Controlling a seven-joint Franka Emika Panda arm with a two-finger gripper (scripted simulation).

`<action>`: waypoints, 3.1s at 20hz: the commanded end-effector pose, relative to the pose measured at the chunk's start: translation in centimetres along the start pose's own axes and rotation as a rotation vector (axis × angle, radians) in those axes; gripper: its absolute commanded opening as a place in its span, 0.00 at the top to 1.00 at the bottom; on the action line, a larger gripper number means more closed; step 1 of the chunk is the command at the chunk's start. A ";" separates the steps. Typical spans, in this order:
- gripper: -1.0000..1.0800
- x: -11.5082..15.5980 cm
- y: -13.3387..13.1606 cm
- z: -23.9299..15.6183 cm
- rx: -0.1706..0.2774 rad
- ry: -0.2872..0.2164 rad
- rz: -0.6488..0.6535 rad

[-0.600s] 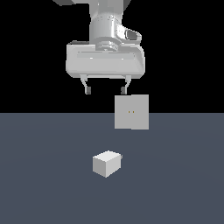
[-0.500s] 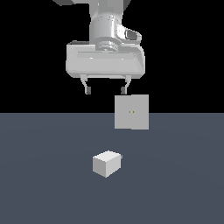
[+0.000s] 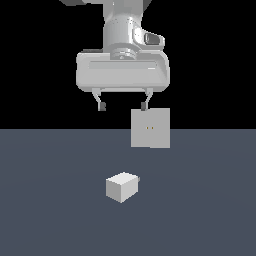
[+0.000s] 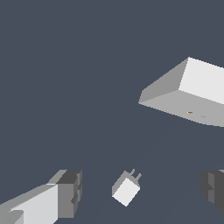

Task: Plug the charger into the wall socket.

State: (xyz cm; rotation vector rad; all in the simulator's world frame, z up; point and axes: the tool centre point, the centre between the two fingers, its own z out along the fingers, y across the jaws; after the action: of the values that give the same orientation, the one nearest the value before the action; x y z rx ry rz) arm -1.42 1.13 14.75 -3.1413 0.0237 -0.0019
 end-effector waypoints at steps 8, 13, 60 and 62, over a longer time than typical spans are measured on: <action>0.04 -2.7 0.8 2.4 -0.007 0.022 0.190; 0.04 -4.5 1.1 4.0 -0.012 0.038 0.319; 1.00 -9.1 0.4 13.6 -0.026 0.076 0.651; 1.00 -9.1 0.4 13.6 -0.026 0.076 0.651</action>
State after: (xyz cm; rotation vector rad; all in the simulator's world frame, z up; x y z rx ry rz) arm -10.51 0.84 1.20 -2.9914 1.0346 -0.1200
